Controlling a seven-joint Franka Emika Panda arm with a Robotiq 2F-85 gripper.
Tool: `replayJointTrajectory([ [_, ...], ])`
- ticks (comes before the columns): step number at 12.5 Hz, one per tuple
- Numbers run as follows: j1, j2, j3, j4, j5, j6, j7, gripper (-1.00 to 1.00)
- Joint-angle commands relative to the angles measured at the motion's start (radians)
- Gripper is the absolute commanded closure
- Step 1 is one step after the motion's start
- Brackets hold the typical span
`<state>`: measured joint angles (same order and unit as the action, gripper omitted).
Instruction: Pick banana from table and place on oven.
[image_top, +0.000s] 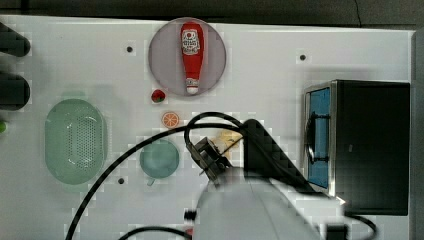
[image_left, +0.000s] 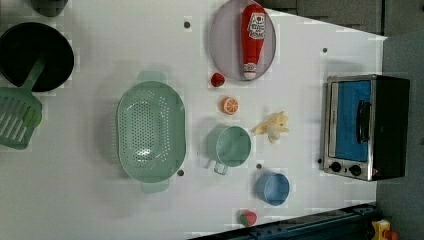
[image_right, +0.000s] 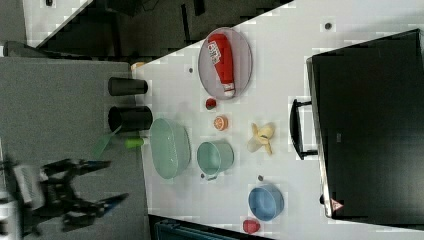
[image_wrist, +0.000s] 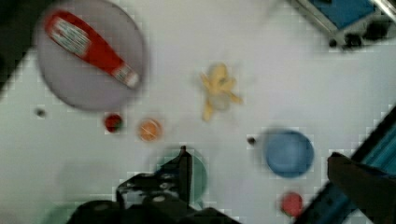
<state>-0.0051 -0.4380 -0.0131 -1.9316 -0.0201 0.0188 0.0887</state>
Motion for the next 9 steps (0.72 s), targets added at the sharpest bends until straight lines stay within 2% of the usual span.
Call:
replayJointTrajectory([
  [1, -0.015, 0.064, -0.008, -0.04, 0.003, -0.011, 0.016, -1.0],
  [5, -0.014, 0.159, -0.006, -0.133, 0.003, 0.112, 0.016, -1.0],
  [9, -0.014, 0.279, -0.007, -0.242, 0.003, 0.315, 0.016, -1.0],
])
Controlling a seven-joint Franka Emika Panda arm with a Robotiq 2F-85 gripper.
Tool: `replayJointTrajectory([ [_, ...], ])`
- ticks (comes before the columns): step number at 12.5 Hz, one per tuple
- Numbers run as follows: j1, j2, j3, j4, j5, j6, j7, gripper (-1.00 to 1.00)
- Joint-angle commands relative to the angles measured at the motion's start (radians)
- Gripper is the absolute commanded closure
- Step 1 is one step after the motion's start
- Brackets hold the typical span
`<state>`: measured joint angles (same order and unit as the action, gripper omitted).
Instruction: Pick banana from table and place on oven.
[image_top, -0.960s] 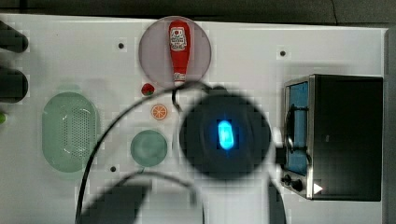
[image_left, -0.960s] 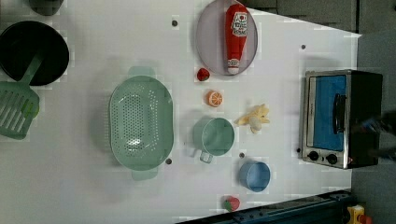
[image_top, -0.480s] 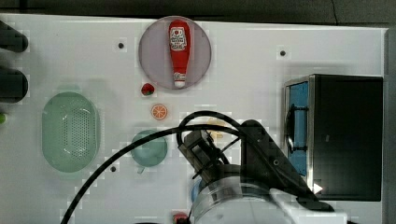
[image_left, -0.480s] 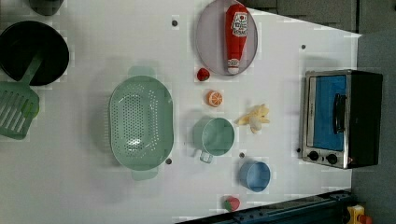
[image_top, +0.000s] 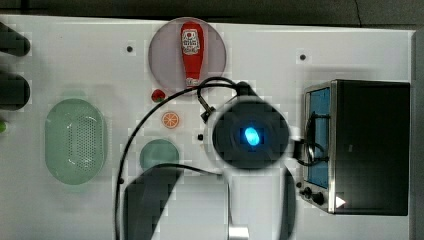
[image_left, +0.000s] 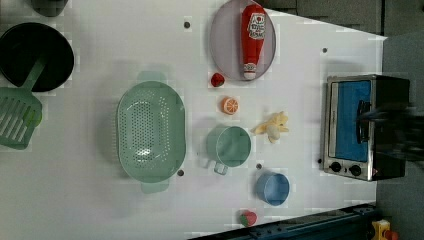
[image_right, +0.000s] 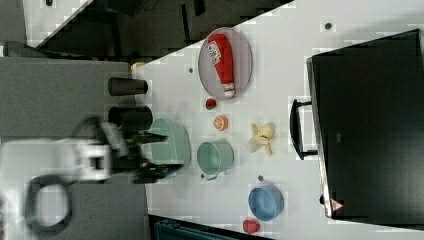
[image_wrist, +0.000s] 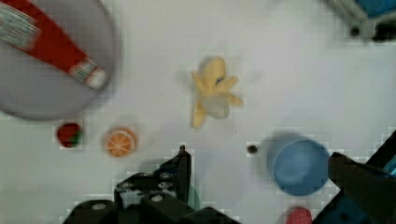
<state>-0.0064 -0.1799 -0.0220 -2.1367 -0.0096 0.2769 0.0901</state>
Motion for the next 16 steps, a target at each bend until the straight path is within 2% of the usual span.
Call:
replayJointTrajectory([
  [1, -0.013, 0.048, 0.001, -0.067, -0.008, 0.118, 0.014, -1.0],
  [8, -0.013, 0.252, 0.002, -0.25, -0.006, 0.532, 0.015, -1.0],
  [11, -0.011, 0.358, 0.015, -0.26, -0.003, 0.659, 0.016, -1.0],
  [16, -0.006, 0.485, 0.037, -0.263, 0.003, 0.736, 0.032, -1.0],
])
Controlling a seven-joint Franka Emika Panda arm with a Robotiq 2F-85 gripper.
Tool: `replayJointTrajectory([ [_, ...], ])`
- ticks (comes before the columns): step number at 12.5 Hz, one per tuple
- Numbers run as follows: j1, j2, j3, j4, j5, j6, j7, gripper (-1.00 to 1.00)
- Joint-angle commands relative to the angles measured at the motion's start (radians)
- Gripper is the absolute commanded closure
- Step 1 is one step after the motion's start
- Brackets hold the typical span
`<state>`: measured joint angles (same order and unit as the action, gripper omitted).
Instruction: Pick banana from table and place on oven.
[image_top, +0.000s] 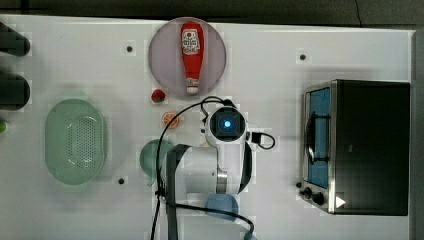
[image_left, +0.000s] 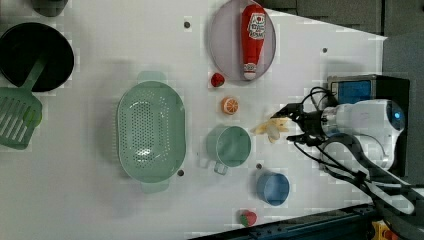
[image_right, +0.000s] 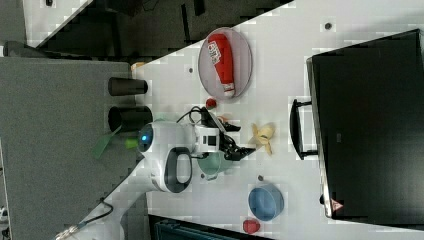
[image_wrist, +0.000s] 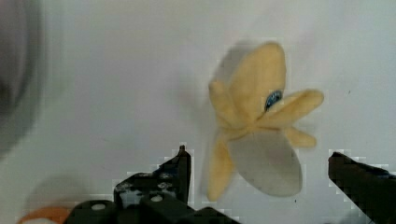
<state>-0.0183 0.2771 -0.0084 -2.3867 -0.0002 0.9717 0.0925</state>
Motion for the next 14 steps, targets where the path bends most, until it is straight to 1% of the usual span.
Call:
replayJointTrajectory([
  [1, 0.006, 0.044, 0.025, -0.014, -0.006, 0.06, 0.03, -1.0],
  [2, 0.006, 0.059, 0.027, -0.016, -0.006, 0.081, 0.03, -1.0],
  [3, 0.006, 0.069, 0.028, -0.016, -0.006, 0.1, 0.03, -0.92],
  [7, 0.008, 0.075, 0.029, -0.016, -0.006, 0.122, 0.03, 0.07],
  [9, 0.009, 0.075, 0.03, -0.017, -0.006, 0.127, 0.03, 0.49],
  [10, 0.009, 0.072, 0.03, -0.016, -0.006, 0.129, 0.03, 0.59],
  [12, 0.009, 0.037, 0.033, -0.015, -0.006, 0.128, 0.03, 0.59],
  [14, 0.009, -0.048, 0.038, -0.014, -0.006, 0.11, 0.03, 0.59],
])
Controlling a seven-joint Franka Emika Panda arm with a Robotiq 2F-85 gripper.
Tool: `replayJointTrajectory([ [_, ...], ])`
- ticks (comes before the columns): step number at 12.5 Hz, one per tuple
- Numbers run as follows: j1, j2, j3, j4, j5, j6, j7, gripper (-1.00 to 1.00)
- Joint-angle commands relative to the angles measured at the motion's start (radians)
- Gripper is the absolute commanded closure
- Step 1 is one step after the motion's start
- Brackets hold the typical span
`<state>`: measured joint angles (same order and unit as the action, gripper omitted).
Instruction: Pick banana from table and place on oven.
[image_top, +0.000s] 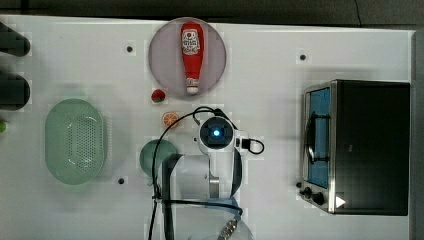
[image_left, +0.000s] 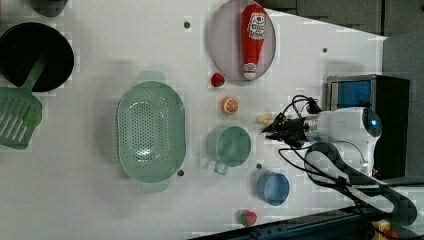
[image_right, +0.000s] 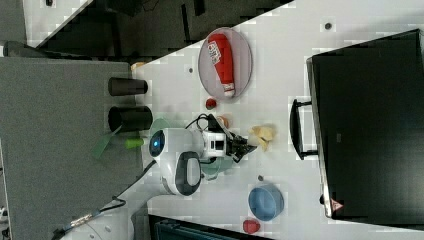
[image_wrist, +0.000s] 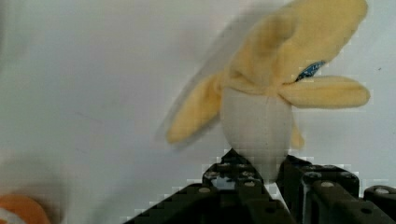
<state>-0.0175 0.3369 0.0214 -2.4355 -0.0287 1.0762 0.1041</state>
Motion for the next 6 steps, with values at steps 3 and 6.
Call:
replayJointTrajectory([
  [3, 0.007, -0.275, 0.009, 0.074, 0.023, -0.149, 0.018, 0.59],
  [6, 0.005, -0.425, 0.005, 0.179, 0.022, -0.475, 0.018, 0.59],
])
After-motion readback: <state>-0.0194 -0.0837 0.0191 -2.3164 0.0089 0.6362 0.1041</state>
